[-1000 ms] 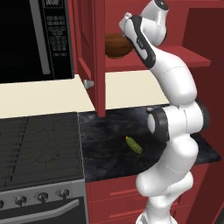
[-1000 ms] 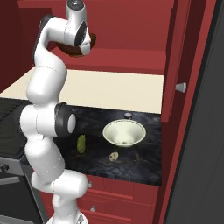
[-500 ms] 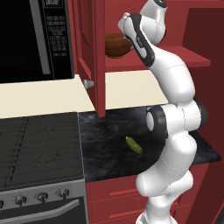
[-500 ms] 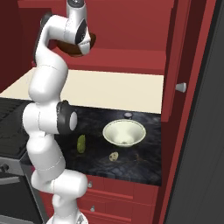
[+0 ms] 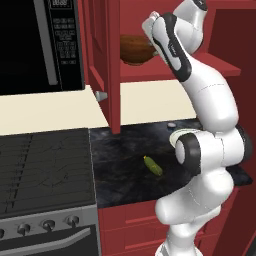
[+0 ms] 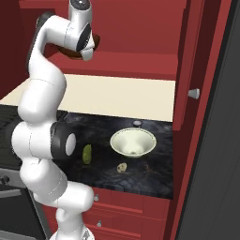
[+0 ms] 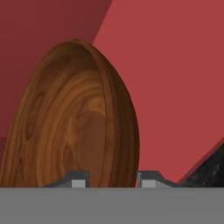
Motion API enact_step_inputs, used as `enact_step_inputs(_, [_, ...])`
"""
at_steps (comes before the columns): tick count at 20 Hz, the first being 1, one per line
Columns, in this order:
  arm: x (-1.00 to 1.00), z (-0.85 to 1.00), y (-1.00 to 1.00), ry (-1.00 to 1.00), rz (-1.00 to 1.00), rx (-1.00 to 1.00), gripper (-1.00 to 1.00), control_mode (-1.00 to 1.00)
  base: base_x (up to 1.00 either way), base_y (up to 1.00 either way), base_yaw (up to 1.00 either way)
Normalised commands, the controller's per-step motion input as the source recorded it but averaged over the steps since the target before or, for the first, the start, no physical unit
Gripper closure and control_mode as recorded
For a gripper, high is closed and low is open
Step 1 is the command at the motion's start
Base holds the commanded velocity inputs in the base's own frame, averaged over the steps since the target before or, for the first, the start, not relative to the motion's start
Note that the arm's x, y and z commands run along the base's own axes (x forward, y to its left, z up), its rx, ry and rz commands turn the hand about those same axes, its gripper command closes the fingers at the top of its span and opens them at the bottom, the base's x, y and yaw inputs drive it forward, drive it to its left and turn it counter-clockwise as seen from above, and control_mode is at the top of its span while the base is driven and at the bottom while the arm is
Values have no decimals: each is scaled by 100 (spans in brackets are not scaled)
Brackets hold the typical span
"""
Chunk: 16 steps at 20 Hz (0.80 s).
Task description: Pick both bowls and place them on the counter. Then place the egg in one bowl and place the cucumber in the other bowl.
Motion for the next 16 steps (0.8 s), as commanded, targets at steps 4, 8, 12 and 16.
enact_step_inputs(4, [-97, -3, -12, -18, 0, 2, 100, -100, 0, 0, 0])
enact_step_inputs(8, [-83, -20, -18, -6, 0, 0, 100, -100, 0, 0, 0])
enact_step_inputs(12, [-85, -29, -20, 0, 0, -2, 100, -100, 0, 0, 0])
enact_step_inputs(16, [-87, -35, -36, 3, -2, 0, 100, -100, 0, 0, 0])
